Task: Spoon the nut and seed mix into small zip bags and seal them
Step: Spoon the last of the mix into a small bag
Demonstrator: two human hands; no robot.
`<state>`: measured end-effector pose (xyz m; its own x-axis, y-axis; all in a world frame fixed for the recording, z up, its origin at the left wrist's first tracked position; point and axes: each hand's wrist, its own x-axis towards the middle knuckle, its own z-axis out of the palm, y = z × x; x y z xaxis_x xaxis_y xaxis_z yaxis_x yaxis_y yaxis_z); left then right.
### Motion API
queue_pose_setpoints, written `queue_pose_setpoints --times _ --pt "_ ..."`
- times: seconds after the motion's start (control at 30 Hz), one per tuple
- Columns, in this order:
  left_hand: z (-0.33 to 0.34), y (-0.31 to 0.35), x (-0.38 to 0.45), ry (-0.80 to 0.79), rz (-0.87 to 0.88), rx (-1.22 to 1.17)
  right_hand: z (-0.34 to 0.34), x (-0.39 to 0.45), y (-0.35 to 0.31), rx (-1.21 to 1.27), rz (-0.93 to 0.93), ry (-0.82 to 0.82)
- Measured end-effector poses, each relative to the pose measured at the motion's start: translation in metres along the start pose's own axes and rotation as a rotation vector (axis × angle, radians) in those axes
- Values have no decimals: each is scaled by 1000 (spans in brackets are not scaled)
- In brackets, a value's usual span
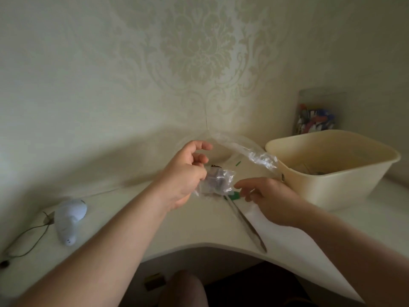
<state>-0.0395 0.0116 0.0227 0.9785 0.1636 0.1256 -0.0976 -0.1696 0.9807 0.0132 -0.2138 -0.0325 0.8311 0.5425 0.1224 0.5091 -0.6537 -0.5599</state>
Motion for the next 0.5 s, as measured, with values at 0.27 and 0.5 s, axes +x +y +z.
queue_pose_setpoints --times 0.27,0.5 --pt "-1 -16 -9 222 17 -148 7 -11 -49 447 105 386" --pt "20 -11 -23 252 -78 -290 21 -16 -79 221 -32 266"
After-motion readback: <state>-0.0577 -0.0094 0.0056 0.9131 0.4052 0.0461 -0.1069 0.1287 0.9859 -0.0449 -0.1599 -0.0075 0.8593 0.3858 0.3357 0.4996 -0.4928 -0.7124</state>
